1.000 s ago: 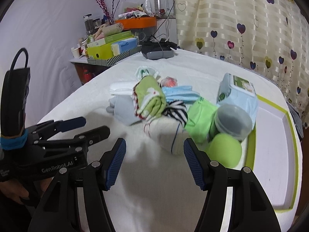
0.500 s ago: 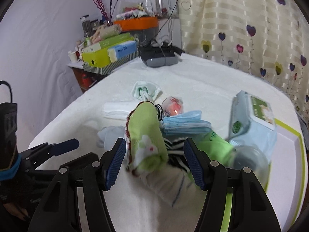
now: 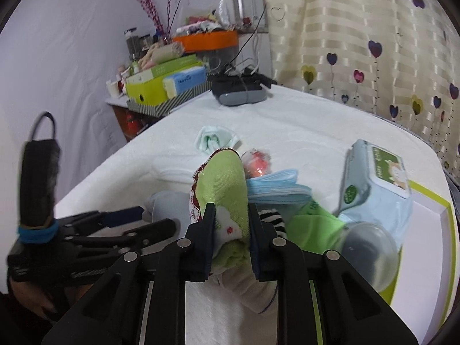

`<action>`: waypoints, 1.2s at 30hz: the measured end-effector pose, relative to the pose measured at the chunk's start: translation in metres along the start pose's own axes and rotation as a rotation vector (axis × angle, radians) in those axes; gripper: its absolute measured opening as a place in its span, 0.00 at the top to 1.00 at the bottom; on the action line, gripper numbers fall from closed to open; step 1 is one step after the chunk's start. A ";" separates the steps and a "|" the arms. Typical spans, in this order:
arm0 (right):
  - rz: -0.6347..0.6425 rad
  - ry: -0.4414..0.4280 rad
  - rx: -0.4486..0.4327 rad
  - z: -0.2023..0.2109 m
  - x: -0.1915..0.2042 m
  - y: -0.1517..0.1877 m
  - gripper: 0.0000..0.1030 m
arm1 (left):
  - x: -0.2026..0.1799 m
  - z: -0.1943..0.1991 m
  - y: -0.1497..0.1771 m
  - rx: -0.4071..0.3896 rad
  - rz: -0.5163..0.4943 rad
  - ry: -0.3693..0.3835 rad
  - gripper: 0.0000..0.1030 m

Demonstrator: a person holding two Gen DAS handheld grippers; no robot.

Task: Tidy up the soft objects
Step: 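Grasp the green rabbit-print cloth with the right gripper while the left grasps the grey glove, then carry the green cloth into the yellow-green box with the right gripper while the left carries the grey glove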

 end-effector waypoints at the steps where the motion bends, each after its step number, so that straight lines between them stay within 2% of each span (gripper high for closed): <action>1: -0.003 0.000 -0.006 0.002 -0.001 -0.002 0.79 | -0.001 -0.003 -0.001 0.004 0.009 0.007 0.31; 9: -0.063 -0.063 -0.057 0.009 -0.007 -0.012 0.79 | 0.000 -0.019 -0.009 -0.010 0.065 0.007 0.31; 16: -0.066 -0.059 -0.077 0.014 -0.010 -0.014 0.79 | 0.002 -0.012 -0.014 -0.045 0.041 -0.005 0.61; 19: -0.067 -0.058 -0.084 0.018 -0.010 -0.014 0.79 | 0.000 -0.005 -0.014 -0.059 0.025 -0.013 0.66; 30: -0.079 -0.059 -0.120 0.042 -0.011 -0.008 0.79 | -0.008 0.035 -0.010 -0.123 -0.020 -0.060 0.69; 36: -0.089 -0.048 -0.151 0.061 -0.015 -0.004 0.79 | -0.030 0.058 -0.010 -0.162 -0.073 -0.061 0.69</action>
Point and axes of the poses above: each gripper's, at about its wrist camera, not at the fingertips, and z roughly against the way its jaws point, x to its left, y to its underside, the point moved 9 cm from there along -z, roughly the way its jaws point
